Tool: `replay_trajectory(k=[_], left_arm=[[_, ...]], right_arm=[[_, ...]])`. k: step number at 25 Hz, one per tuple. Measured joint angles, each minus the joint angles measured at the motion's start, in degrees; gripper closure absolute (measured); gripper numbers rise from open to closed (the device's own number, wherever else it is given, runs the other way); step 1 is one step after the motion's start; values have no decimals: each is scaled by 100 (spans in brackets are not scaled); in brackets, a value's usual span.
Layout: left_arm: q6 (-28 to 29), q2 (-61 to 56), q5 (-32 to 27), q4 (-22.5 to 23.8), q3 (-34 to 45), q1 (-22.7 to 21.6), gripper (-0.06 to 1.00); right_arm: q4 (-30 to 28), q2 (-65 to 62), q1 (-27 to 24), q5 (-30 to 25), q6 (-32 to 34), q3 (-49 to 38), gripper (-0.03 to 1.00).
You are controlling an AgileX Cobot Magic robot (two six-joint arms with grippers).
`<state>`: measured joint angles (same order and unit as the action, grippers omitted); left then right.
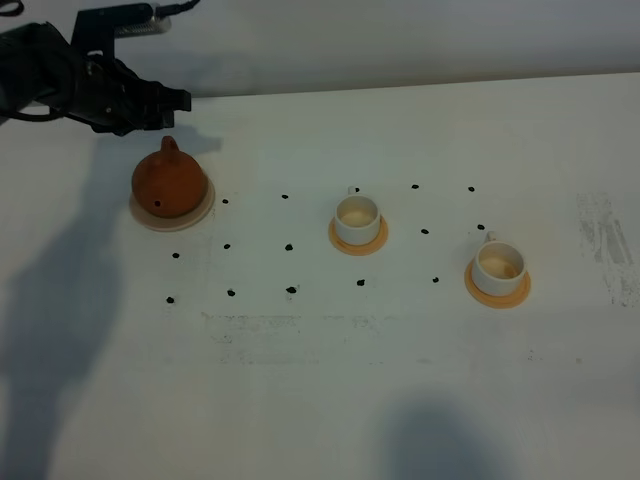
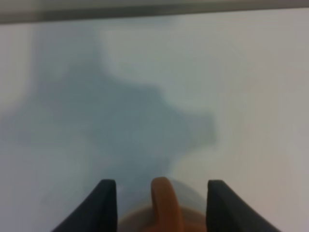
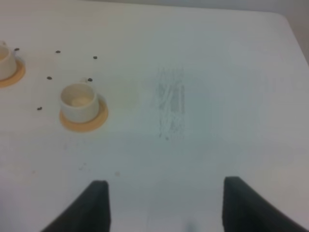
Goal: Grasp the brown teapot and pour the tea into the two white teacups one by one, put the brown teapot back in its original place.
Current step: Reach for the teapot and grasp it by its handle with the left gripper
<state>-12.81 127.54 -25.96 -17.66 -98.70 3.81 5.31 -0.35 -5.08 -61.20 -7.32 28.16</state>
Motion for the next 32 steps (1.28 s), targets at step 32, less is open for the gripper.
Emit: replay_trajectory(k=[32], left_arm=[[168, 540, -164, -54, -418, 0, 52]], right_arm=[[0, 0, 0, -5, 0, 0, 45]])
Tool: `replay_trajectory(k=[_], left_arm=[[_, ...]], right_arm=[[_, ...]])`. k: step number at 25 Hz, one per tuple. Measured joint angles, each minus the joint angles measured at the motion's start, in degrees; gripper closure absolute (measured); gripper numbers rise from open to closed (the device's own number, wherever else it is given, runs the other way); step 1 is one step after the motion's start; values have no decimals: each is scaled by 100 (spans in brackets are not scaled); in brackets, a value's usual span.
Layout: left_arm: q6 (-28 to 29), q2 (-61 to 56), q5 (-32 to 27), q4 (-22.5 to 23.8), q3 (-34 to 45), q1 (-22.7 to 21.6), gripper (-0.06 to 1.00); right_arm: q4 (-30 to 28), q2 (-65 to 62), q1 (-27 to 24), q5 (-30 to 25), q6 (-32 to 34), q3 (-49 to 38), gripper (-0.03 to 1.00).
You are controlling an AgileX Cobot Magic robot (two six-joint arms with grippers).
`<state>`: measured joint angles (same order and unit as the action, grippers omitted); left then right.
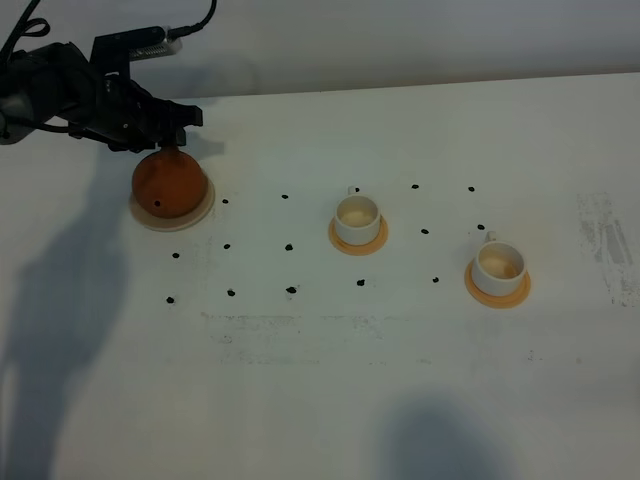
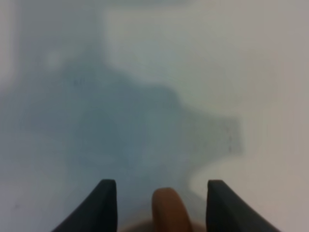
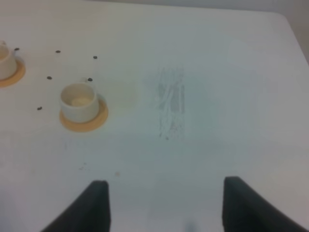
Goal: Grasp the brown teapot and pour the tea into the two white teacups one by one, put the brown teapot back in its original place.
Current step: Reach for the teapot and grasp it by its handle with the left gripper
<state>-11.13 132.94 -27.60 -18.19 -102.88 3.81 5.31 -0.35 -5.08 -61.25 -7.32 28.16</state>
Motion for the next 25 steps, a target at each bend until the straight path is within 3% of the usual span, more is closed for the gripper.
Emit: replay_trajectory(k=[25], left_arm=[[0, -15, -38, 838, -33, -6, 52]], right_arm=[[0, 0, 0, 0, 0, 0, 45]])
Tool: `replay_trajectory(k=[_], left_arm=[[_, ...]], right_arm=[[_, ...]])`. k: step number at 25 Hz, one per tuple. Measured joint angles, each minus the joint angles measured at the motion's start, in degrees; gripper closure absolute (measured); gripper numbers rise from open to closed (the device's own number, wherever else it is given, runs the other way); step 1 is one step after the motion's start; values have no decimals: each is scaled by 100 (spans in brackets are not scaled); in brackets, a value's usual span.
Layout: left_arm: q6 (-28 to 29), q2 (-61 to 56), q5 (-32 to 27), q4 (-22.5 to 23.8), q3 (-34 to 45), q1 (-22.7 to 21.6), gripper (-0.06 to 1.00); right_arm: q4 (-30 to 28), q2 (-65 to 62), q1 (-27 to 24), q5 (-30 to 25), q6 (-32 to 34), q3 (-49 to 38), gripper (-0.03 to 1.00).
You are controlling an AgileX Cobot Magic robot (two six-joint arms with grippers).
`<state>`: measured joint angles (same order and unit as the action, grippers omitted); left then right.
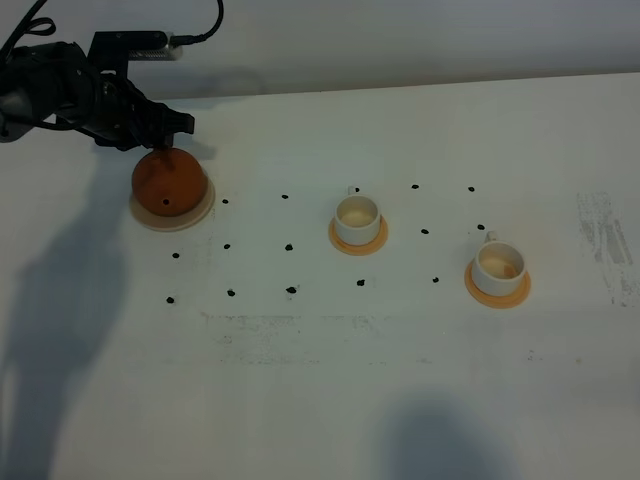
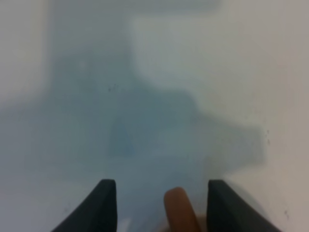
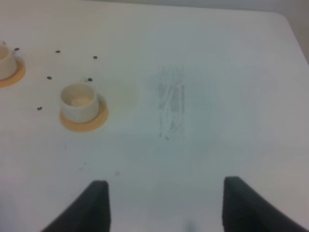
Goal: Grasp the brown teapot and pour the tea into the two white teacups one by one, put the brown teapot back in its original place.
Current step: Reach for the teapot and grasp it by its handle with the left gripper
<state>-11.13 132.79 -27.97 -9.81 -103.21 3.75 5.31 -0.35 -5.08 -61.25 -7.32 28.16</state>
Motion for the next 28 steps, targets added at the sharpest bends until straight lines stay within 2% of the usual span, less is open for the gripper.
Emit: replay_trajectory(k=[19, 28], left_arm=[[16, -95, -339, 465, -25, -6, 52], [16, -95, -286, 748, -25, -78, 52]], right_arm=[[0, 0, -1, 0, 0, 0, 45], [0, 0, -1, 0, 0, 0, 45]])
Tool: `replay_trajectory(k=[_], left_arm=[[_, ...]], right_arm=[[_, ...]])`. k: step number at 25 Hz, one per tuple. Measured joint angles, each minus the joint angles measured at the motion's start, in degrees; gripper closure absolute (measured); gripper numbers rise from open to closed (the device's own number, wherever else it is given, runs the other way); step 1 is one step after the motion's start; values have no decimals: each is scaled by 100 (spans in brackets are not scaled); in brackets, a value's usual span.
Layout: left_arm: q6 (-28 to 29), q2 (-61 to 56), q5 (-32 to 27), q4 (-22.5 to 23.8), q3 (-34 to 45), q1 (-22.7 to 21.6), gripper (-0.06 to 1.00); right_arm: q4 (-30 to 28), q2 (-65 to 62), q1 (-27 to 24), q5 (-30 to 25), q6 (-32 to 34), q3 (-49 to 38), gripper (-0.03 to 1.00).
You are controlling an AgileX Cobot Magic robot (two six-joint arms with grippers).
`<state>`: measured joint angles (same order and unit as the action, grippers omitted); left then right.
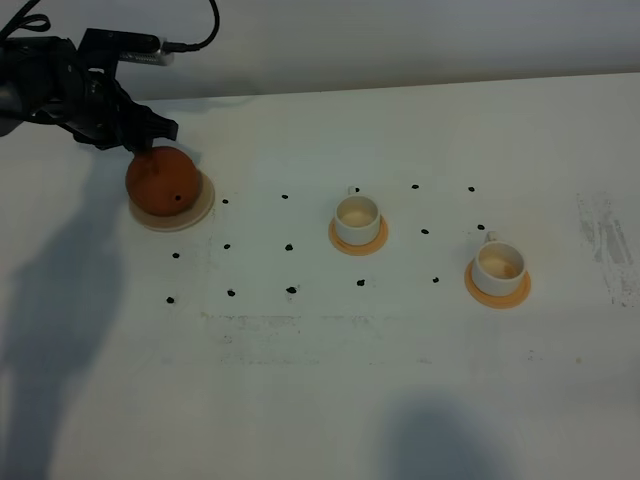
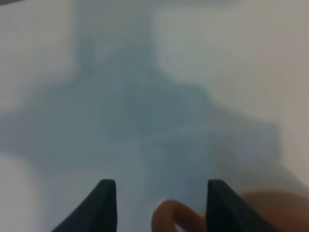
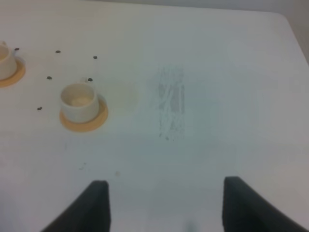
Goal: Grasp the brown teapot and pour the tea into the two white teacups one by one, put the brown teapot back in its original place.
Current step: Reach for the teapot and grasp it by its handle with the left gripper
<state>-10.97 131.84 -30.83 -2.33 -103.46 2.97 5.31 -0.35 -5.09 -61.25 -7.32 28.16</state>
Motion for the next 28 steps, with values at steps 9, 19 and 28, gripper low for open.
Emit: replay_trajectory(k=[9, 19, 28], left_arm=[[-17, 0, -11, 113, 0, -40, 52], [-12, -5, -219, 93, -30, -44, 52], [-1, -9, -332, 79, -34, -112, 52]], right_arm=[[0, 0, 0, 0, 0, 0, 45], [0, 0, 0, 0, 0, 0, 45], [0, 0, 0, 0, 0, 0, 45]])
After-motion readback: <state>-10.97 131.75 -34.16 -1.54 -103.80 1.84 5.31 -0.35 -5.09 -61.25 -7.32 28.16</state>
